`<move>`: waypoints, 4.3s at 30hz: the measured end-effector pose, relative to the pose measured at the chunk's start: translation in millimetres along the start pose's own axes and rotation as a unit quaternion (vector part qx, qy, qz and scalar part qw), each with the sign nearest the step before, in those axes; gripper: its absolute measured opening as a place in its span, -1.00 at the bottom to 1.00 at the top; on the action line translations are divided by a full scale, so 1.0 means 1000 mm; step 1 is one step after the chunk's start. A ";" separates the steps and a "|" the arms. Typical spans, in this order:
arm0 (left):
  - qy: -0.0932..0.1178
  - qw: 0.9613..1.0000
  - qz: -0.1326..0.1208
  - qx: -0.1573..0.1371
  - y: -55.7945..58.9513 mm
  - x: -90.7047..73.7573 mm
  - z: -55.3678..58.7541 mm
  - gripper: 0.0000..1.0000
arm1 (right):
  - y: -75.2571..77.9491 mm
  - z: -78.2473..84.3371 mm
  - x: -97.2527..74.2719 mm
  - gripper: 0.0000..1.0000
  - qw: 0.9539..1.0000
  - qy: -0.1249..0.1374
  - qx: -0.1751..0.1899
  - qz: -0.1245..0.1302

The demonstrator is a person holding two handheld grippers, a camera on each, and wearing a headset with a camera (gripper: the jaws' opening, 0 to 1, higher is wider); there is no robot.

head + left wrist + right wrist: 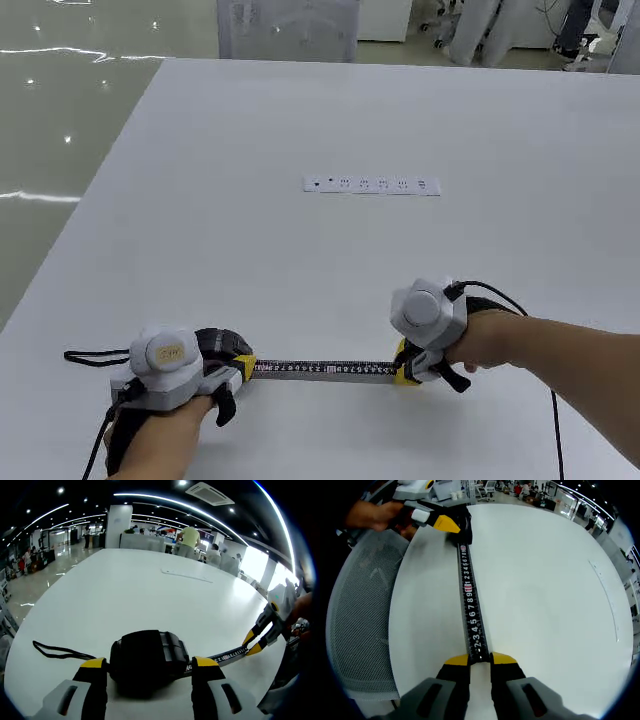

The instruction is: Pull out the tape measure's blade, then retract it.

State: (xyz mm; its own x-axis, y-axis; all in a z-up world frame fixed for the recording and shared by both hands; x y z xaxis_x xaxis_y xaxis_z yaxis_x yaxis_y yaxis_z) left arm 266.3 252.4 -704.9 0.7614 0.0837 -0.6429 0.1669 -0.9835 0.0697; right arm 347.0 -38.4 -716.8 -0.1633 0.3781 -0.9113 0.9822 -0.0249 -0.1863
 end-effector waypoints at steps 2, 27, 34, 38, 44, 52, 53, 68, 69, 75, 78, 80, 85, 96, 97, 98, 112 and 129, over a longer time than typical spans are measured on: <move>0.000 1.000 -0.008 0.000 0.002 0.002 -0.003 0.37 | -0.002 0.000 0.000 -0.72 1.000 0.000 0.003 -0.003; -0.007 0.999 -0.021 0.046 0.001 0.005 -0.001 0.17 | -0.006 -0.003 0.000 -0.71 1.000 0.005 -0.006 0.000; -0.009 0.999 -0.015 0.038 0.000 0.005 -0.001 0.17 | -0.001 -0.004 0.002 -0.71 1.000 0.006 -0.020 0.016; -0.009 0.999 -0.008 0.043 -0.001 0.004 0.000 0.16 | -0.002 -0.009 0.003 -0.71 1.000 0.013 -0.023 0.015; -0.011 0.999 -0.007 0.041 -0.001 0.004 0.000 0.16 | -0.001 -0.017 0.006 -0.72 0.999 0.020 -0.026 0.012; -0.012 0.999 -0.003 0.039 -0.002 0.004 0.000 0.17 | -0.001 -0.020 0.007 -0.72 0.999 0.022 -0.024 0.010; -0.012 0.999 -0.003 0.039 -0.002 0.004 -0.001 0.17 | -0.002 -0.022 0.007 -0.72 0.999 0.022 -0.023 0.009; -0.014 0.999 -0.001 0.036 -0.003 0.005 -0.001 0.17 | -0.003 -0.030 0.011 -0.71 0.999 0.027 -0.027 0.007; -0.015 0.999 0.000 0.036 -0.003 0.005 -0.001 0.17 | -0.003 -0.030 0.011 -0.71 0.999 0.027 -0.027 0.007; -0.016 0.999 0.001 0.035 -0.003 0.005 -0.002 0.17 | -0.003 -0.033 0.012 -0.71 0.999 0.029 -0.028 0.006; -0.016 0.999 0.001 0.035 -0.003 0.005 -0.002 0.17 | -0.004 -0.035 0.013 -0.71 0.999 0.030 -0.030 0.006; -0.016 0.999 0.001 0.035 -0.003 0.005 -0.002 0.17 | -0.003 -0.036 0.013 -0.71 0.999 0.030 -0.031 0.005; -0.016 0.999 0.002 0.034 -0.003 0.005 -0.002 0.17 | -0.004 -0.039 0.014 -0.71 0.999 0.032 -0.032 0.004; -0.016 0.999 0.003 0.032 -0.003 0.005 -0.002 0.17 | -0.005 -0.044 0.016 -0.71 0.999 0.032 -0.033 0.003; -0.016 0.999 0.003 0.032 -0.003 0.005 -0.002 0.17 | -0.005 -0.044 0.016 -0.71 0.999 0.032 -0.032 0.003; -0.016 0.999 0.003 0.032 -0.003 0.005 -0.002 0.17 | -0.006 -0.046 0.016 -0.71 0.999 0.032 -0.031 0.002; -0.018 0.999 0.006 0.028 -0.004 0.005 -0.002 0.18 | -0.005 -0.058 0.020 -0.71 0.999 0.034 -0.036 -0.002; -0.016 0.999 0.006 0.027 -0.004 0.004 -0.002 0.18 | -0.006 -0.063 0.023 -0.71 0.999 0.035 -0.037 -0.005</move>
State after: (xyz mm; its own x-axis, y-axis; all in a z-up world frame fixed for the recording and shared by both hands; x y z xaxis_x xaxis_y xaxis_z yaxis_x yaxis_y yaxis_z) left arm 269.9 257.1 -706.8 0.7427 0.0669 -0.6663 0.1225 -0.9918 0.0369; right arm 343.3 28.4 -713.5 -0.1681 0.4419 -0.8812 0.9853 0.0469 -0.1645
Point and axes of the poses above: the centre of the closed fingertips' face, and the gripper's own axes: x roughly forward along the fingers, y roughly to its right, z roughly out of its underside, the point moved 9 cm from there along -x, roughly backward along the fingers, and after that the axes turned 9 degrees about -z, right-handed, at the moved point
